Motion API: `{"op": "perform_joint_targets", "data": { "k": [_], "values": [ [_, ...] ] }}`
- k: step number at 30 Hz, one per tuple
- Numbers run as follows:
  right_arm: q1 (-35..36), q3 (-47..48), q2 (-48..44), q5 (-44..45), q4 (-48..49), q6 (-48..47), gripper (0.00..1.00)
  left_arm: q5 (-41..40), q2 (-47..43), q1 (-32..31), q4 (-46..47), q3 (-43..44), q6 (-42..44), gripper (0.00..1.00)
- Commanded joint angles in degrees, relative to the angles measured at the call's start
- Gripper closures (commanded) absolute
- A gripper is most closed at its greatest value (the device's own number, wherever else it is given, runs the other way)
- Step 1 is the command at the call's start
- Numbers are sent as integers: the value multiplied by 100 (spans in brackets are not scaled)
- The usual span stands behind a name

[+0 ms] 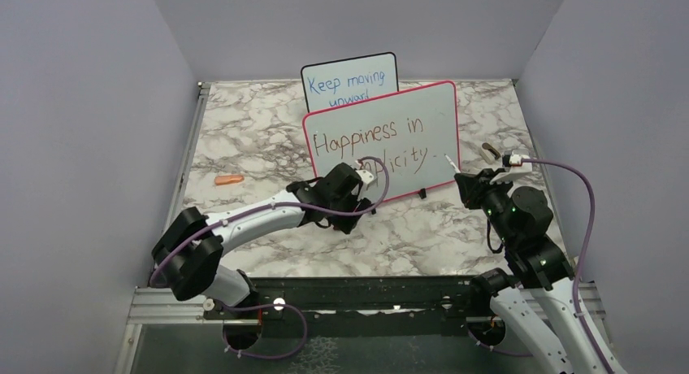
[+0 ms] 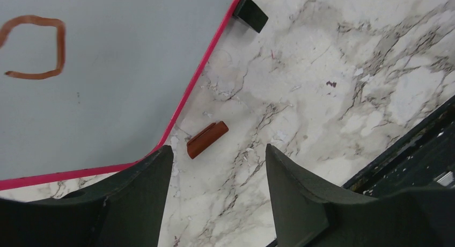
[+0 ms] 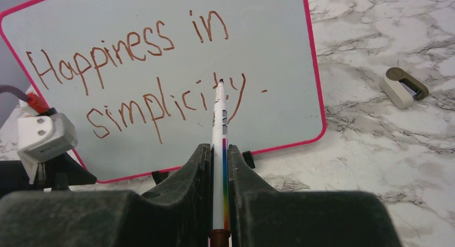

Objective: Write a sentence on the whiteboard
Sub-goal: Close the whiteboard marker at the center of the board.

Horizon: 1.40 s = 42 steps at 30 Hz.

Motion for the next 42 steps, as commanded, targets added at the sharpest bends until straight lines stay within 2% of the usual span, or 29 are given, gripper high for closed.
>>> {"op": "perform_joint_targets", "data": {
  "k": [1, 7, 23, 30, 38, 42],
  "values": [
    [-17, 8, -92, -105, -105, 56, 99, 426, 303, -30, -632, 340, 1273, 38],
    [-18, 40, -102, -88, -115, 29, 99, 661, 874, -30, -993, 569, 1880, 40],
    [-22, 50, -58, -90, -103, 3, 99, 484, 1587, -27, -797, 567, 2042, 49],
    [-15, 56, -73, -70, -133, 3, 99, 632, 1614, -30, -797, 525, 2019, 61],
    [-16, 50, -58, -107, -146, 7, 99, 704, 1542, -26, -770, 433, 1980, 82],
    [-20, 82, -35, -183, -189, -12, 99, 716, 1295, -32, -695, 347, 1985, 88]
  ]
}}
